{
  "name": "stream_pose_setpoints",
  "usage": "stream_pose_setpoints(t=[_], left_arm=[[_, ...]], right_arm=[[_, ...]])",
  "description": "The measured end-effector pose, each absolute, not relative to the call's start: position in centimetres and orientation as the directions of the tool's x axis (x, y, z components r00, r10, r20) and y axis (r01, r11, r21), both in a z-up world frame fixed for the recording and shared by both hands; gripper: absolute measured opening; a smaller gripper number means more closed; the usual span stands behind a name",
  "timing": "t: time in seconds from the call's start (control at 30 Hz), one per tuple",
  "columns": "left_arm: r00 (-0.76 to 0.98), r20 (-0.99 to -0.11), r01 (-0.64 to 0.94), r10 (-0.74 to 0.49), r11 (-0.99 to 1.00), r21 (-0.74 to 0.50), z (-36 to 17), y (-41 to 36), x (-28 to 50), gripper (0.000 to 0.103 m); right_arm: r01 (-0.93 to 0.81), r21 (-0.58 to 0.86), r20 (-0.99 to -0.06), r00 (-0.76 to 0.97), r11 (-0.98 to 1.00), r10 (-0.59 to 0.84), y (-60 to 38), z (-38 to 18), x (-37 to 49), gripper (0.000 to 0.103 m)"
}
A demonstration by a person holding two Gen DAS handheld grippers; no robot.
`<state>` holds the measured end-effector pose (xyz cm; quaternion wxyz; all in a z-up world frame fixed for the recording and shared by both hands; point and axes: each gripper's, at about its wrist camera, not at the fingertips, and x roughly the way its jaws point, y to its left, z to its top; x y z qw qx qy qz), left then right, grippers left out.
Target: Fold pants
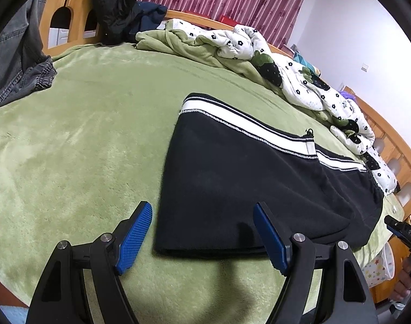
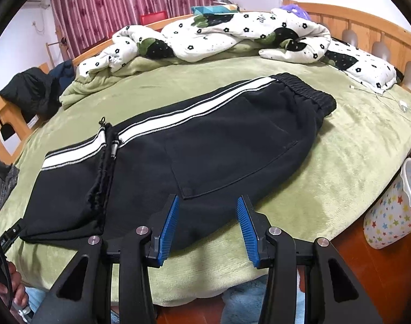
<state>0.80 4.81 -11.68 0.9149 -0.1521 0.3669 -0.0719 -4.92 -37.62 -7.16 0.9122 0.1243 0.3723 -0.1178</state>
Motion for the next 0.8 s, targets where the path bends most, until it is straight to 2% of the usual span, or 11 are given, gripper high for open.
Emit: stream_pose_setpoints(t=[0.23,0.33,0.8], left_arm=[[0.705,-0.648,0.002,-0.289,0.914,-0.406,-11.0,5.8,1.6,0.075],[0.718,-0.622,0.017,-0.313,0.901,-0.434,-10.1,6.0,1.4,0.075],[0.74,-0.597,0.035,-0.31,0.904,-0.427,-7.4,4.4,0.2,0.075]], right_arm=[[0.348,0.168,-0.707,0.695,0.922,-0.133,-37.4,-6.6,-3.5,0.044],[0.339,0.175,-0.708,0.696,0.924,-0.121,-36.5,-6.5,-2.7,0.044],[0.274,0.124,-0.696,0.709,0.954,-0.114,-32.4,-6.7,-0.6,0.047]])
